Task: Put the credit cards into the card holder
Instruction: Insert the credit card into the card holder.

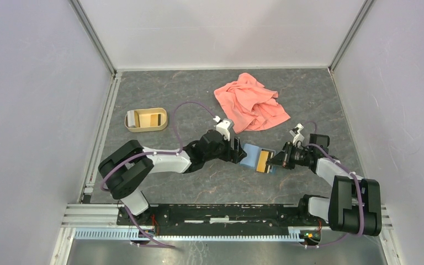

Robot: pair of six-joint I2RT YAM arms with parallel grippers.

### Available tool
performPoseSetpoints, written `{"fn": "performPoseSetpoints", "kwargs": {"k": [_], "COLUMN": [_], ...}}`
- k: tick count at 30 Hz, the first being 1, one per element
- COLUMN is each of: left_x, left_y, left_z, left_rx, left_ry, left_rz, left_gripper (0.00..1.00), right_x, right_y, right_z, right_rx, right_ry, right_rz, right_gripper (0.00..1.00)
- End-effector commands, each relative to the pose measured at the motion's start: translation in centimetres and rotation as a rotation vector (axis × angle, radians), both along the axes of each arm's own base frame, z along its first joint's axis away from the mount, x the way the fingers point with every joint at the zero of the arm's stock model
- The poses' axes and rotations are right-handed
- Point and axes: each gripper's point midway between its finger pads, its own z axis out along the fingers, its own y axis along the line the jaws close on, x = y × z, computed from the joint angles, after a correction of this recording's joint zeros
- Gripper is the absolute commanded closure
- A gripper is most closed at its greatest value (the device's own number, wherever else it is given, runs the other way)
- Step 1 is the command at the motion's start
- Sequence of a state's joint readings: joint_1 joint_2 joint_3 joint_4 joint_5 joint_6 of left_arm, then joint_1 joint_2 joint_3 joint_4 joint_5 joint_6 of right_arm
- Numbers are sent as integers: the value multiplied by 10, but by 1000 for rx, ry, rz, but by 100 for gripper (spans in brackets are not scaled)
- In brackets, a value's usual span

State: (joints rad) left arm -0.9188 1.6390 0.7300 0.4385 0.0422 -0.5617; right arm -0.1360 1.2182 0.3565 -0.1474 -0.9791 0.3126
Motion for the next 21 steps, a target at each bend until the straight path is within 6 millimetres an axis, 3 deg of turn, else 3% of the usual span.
{"fn": "performPoseSetpoints", "kwargs": {"k": [1,7,21], "left_x": [18,20,7], "left_y": [-3,-11,-7], "left_z": [-4,-24,-56], "left_rx": [29,56,129], "left_ry": [-17,15,130], "left_rz": [103,104,135], "left_gripper": [19,22,40], "right_x": [19,33,37], "right_y": [-8,-15,-17], "right_z": [0,0,-8], "right_rx": [8,19,28], "right_ry": [9,-18,9], "right_rz": [-104,-169,-205], "right_gripper": [100,100,100]}}
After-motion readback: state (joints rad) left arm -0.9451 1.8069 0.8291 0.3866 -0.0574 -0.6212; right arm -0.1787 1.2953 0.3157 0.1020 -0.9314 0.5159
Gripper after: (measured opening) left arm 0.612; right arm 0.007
